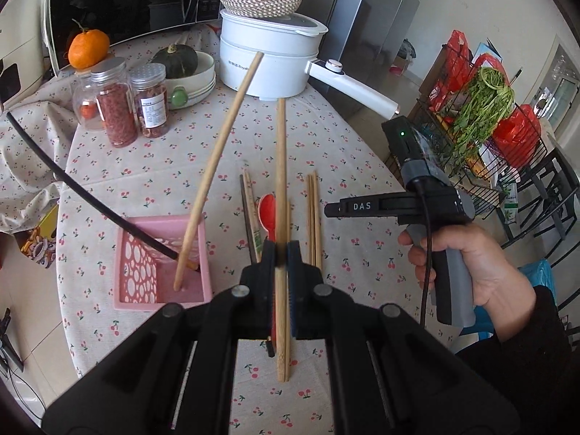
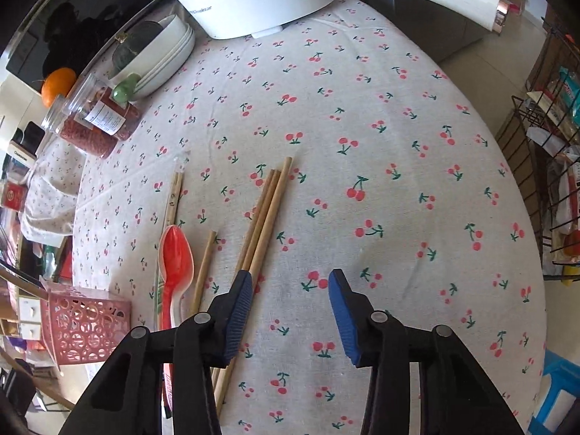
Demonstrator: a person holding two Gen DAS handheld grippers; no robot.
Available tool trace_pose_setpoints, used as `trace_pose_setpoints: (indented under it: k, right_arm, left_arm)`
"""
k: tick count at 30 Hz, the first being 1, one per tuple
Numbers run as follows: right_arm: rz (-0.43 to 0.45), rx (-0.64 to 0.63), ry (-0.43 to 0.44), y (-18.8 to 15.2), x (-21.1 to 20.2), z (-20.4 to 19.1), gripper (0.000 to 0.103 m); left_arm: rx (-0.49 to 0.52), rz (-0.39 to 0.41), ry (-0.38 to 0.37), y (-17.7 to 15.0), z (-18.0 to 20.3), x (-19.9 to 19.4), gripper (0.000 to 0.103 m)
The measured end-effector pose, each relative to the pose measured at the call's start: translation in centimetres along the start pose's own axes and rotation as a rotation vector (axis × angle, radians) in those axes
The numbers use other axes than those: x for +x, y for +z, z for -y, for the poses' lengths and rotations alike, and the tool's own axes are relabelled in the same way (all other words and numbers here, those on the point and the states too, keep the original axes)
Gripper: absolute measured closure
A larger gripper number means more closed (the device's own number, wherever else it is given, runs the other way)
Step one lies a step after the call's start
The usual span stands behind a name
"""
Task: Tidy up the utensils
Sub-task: 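Grasp another wooden chopstick with the right gripper while the left gripper holds its chopstick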
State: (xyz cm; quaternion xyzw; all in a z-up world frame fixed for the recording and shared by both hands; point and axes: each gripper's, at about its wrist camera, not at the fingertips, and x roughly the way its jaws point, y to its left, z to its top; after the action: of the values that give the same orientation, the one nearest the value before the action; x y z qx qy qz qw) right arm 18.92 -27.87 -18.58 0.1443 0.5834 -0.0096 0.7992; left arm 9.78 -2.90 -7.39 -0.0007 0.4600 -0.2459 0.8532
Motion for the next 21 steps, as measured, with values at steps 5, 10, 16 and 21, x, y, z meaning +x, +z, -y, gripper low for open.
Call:
trace_pose_setpoints:
  k: [5,10,16,21]
  right_arm:
    - [-0.003,-0.008,-0.037,0.1,1.0,-1.1,0.067]
    - [0.006,-0.03,-0.092,0.0,1.2,-2.0,0.067]
    - [-0.007,-0.115,-0.231,-0.4,1.8,-3.8,0.078]
    - [-0.009,-0.156,-0.28,-0.7,2.1,-4.6,0.078]
  left_arm:
    - [-0.016,-0.004,-0.003,-0.2,-0.9,-0.2,0.096]
    - [-0.019,-0.013,-0.002,-0.5,-1.2,-0.2,0.096]
    - [-0.021,-0.021,0.005,-0.7,-1.4,0.0,0.096]
    - [-0.023,-0.032,0.012,-0.9,-1.5,0.3,0.096]
